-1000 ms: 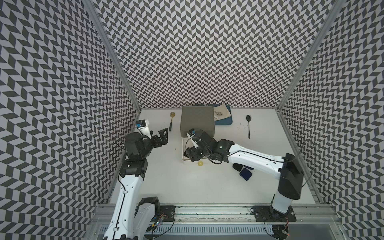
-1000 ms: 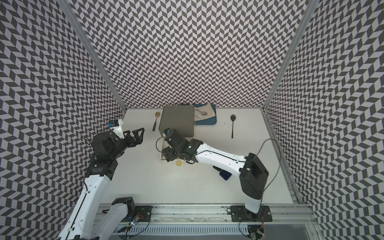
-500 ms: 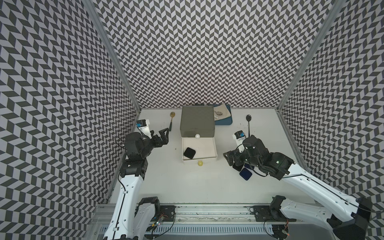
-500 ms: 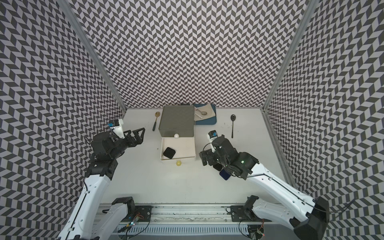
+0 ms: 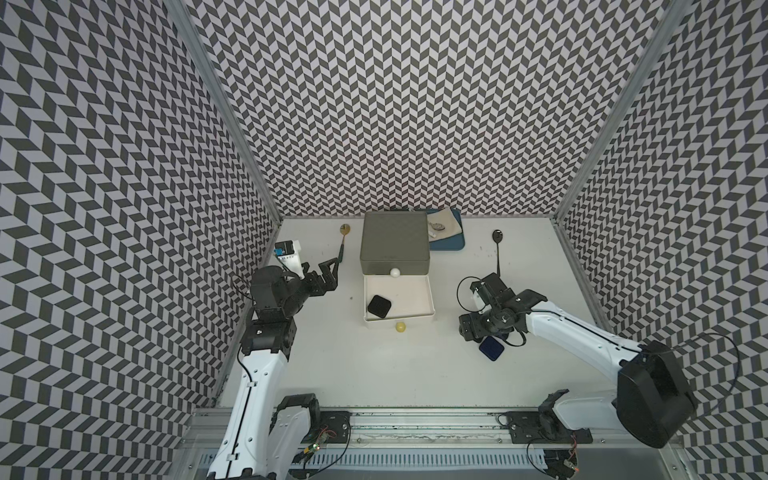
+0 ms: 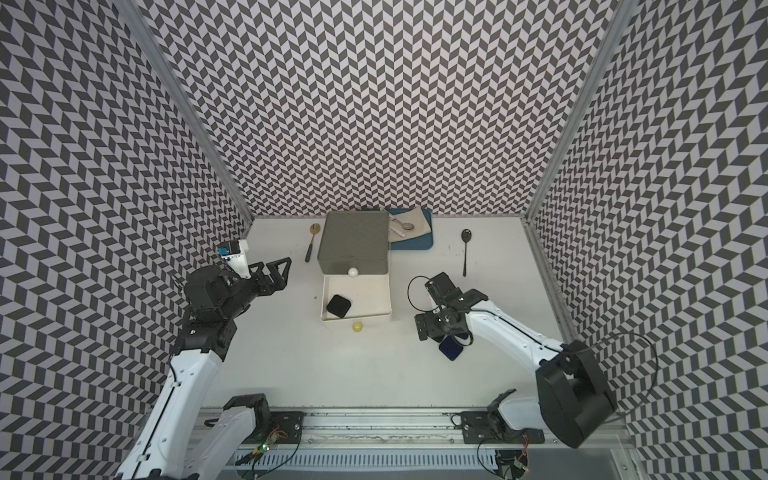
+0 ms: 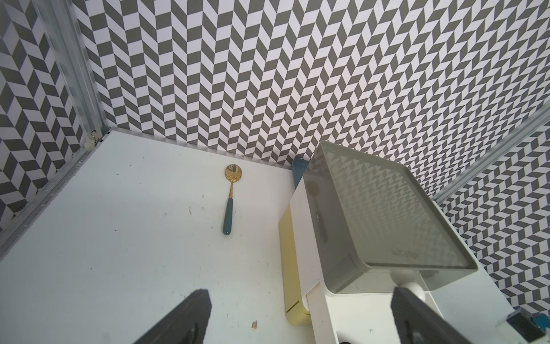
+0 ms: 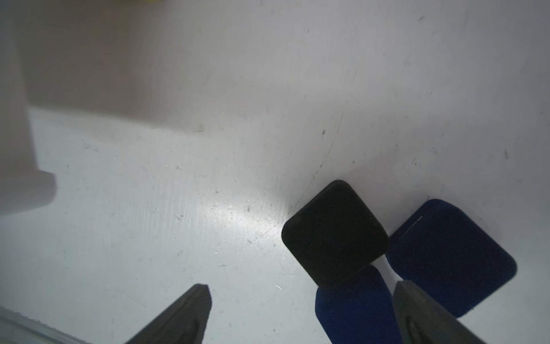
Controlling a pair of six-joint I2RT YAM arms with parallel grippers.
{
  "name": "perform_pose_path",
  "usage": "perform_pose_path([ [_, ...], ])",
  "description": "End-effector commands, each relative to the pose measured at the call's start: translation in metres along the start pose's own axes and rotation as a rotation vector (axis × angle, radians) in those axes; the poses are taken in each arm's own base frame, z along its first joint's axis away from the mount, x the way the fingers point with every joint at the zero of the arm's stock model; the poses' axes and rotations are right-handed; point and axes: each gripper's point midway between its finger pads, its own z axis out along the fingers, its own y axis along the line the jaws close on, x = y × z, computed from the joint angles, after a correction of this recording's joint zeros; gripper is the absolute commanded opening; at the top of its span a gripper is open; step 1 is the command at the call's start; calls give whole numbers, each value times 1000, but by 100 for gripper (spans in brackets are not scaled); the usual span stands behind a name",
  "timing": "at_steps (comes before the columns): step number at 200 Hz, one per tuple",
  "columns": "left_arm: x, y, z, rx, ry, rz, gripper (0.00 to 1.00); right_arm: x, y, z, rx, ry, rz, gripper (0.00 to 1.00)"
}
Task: Place the brooch boxes into the drawer by color
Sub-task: Pick up the brooch box from the center of the board.
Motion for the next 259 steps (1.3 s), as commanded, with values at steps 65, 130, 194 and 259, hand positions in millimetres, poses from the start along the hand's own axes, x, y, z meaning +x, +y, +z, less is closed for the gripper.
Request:
perform_pose_path([
  [65, -6, -7, -4, 22, -29, 26, 100, -22, -1, 28, 34, -31, -10, 100],
  [130, -6, -7, -3, 21, -24, 28, 100, -34, -9, 33, 101, -48, -21, 100],
  [194, -4, -6, -2, 20, -25, 28, 100, -14, -4, 40, 73, 24, -10, 98],
  [259, -3, -5, -3, 16, -25, 29, 100, 9, -3, 40, 87, 64, -16, 95],
])
